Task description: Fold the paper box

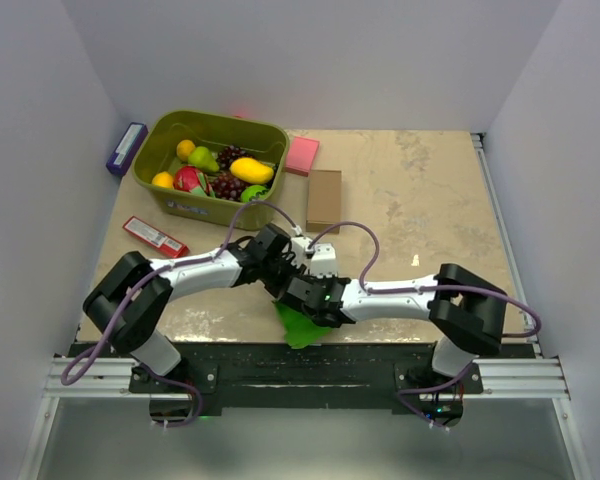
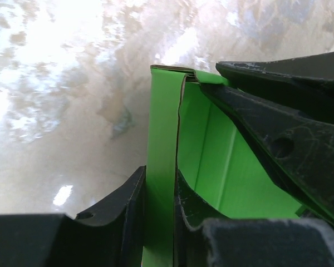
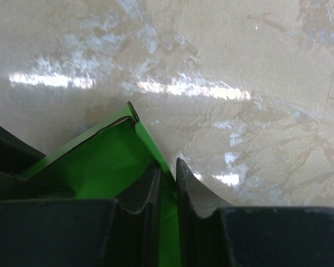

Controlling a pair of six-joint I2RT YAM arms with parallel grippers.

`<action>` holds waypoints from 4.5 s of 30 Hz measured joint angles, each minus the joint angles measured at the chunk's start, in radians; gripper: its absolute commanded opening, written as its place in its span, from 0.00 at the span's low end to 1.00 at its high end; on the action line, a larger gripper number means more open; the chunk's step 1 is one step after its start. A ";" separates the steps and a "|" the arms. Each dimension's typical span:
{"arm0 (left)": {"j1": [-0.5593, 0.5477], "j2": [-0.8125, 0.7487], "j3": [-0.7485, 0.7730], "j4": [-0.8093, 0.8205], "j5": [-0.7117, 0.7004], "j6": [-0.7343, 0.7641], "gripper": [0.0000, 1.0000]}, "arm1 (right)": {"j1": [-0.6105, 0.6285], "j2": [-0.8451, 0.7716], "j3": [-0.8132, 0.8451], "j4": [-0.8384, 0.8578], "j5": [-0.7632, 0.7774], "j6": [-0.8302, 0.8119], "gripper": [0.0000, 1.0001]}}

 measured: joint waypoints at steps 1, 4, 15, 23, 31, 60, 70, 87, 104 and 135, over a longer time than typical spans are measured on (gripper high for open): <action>-0.005 0.005 0.002 -0.003 0.006 -0.001 0.04 | 0.001 -0.013 0.000 -0.025 -0.017 0.007 0.20; -0.019 0.010 0.008 -0.003 0.019 0.005 0.04 | 0.006 -0.054 0.000 -0.098 -0.058 0.017 0.29; -0.044 0.011 0.021 0.006 -0.008 0.055 0.04 | 0.003 -0.304 -0.004 -0.173 -0.158 -0.019 0.36; -0.044 0.011 0.020 0.017 0.018 0.081 0.04 | -0.222 -0.524 -0.296 0.089 -0.412 -0.136 0.33; -0.055 0.019 0.021 0.030 0.021 0.102 0.04 | -0.303 -0.566 -0.367 0.277 -0.579 -0.240 0.33; -0.070 0.032 0.023 0.051 0.027 0.106 0.04 | -0.394 -0.575 -0.473 0.452 -0.759 -0.299 0.06; -0.070 0.035 0.023 0.051 0.027 0.106 0.03 | -0.394 -0.539 -0.483 0.488 -0.779 -0.301 0.03; -0.089 0.038 0.024 0.066 0.023 0.106 0.03 | -0.395 -0.443 -0.517 0.587 -0.840 -0.277 0.01; -0.098 0.065 0.029 0.085 0.095 0.125 0.04 | -0.518 -0.599 -0.478 0.520 -1.011 -0.294 0.32; -0.043 0.061 -0.043 0.124 0.247 0.136 0.04 | -0.642 -0.986 -0.755 0.365 -1.138 -0.167 0.61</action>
